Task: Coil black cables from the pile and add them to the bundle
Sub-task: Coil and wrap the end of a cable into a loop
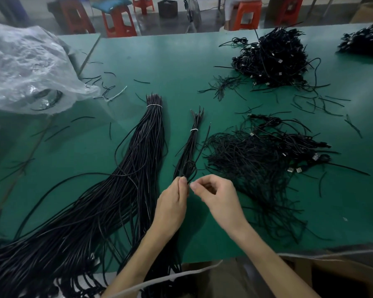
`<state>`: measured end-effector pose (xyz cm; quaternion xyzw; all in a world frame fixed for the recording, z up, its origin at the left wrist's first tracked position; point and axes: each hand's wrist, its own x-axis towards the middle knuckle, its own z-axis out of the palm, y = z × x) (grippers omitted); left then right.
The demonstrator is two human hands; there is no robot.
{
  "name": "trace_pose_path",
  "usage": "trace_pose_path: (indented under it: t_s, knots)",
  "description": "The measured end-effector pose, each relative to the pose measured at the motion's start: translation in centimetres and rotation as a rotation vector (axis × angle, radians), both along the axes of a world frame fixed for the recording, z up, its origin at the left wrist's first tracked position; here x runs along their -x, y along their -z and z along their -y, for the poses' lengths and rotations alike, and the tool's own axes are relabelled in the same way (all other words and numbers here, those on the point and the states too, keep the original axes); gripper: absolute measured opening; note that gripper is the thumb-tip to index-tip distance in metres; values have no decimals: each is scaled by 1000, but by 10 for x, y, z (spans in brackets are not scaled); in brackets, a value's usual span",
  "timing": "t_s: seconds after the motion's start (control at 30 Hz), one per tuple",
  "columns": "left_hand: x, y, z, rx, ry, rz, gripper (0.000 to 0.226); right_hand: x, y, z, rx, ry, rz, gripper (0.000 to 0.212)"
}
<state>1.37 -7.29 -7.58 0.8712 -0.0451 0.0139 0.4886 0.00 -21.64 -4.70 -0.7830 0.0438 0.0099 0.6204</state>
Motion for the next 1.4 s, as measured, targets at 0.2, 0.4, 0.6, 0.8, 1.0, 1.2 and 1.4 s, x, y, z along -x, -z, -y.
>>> trace_pose_path:
  t_s: [0.2, 0.4, 0.6, 0.8, 1.0, 1.2, 1.4]
  knots:
    - [-1, 2, -1, 71, 6, -48, 48, -6, 3, 1, -46, 18, -23, 10]
    - [3, -5, -1, 142, 34, -75, 49, -4, 6, 6, -41, 2, -43, 10]
    - [3, -7, 0, 157, 18, -86, 46, -2, 7, 9, -53, -43, -36, 10]
    - [1, -8, -1, 341, 26, -143, 44, -8, 7, 25, -205, -175, -140, 38]
    - [1, -12, -1, 536, 59, -192, 40, -31, -2, 28, -472, -468, -174, 59]
    - [3, -18, 0, 561, 59, -182, 39, -45, -6, 19, -319, -570, -208, 38]
    - [4, -18, -1, 530, 50, -201, 43, -43, -8, 32, 111, -407, 6, 24]
